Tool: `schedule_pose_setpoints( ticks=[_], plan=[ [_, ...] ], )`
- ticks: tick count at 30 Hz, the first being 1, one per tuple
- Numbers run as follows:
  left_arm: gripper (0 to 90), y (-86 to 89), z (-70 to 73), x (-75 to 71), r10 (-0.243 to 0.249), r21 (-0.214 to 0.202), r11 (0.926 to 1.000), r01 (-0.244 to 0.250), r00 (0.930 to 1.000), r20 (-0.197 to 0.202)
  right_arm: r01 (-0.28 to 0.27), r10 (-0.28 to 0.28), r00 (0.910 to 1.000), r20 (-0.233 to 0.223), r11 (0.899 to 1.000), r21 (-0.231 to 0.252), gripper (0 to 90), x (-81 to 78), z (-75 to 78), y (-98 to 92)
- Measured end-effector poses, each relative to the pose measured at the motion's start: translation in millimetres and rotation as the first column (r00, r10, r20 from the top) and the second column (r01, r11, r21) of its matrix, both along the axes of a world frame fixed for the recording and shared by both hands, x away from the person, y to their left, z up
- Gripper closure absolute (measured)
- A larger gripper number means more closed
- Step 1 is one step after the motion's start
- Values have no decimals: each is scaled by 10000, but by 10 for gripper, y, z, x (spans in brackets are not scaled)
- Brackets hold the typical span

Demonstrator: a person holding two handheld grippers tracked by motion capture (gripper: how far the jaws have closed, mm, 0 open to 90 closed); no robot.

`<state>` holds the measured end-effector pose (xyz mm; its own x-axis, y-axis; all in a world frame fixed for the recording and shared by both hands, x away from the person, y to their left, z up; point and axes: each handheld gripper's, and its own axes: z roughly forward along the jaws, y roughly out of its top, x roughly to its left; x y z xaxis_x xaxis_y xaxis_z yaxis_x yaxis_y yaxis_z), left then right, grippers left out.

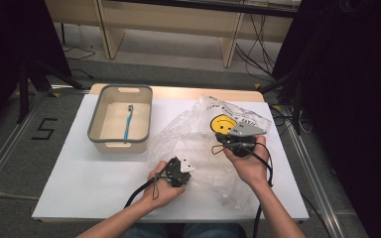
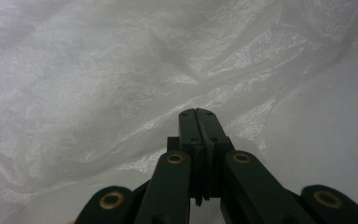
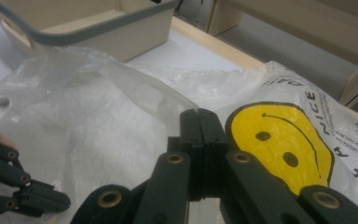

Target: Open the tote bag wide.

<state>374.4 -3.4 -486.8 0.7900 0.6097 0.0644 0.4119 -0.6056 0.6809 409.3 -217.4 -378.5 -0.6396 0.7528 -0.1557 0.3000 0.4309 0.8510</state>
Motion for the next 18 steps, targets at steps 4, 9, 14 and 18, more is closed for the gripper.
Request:
schedule_pose_setpoints(
  ticks=[4,9,14,18],
  plan=[
    [895,-1,-1,-1,-2,-12,10000,2,10000,-12,60,-63,9999,132,9998,183,900,24,72,-15],
    [895,-6,-2,-4,-16,7,10000,16,10000,39,156,-167,9993,341,9993,327,900,54,147,-17],
    [895,-3,0,-4,-69,73,9999,69,10000,56,217,-242,9985,488,9985,508,900,84,197,-5],
    [895,-4,0,-6,-85,62,9999,84,10000,44,293,-331,9975,623,9977,604,900,99,219,0]
  ],
)
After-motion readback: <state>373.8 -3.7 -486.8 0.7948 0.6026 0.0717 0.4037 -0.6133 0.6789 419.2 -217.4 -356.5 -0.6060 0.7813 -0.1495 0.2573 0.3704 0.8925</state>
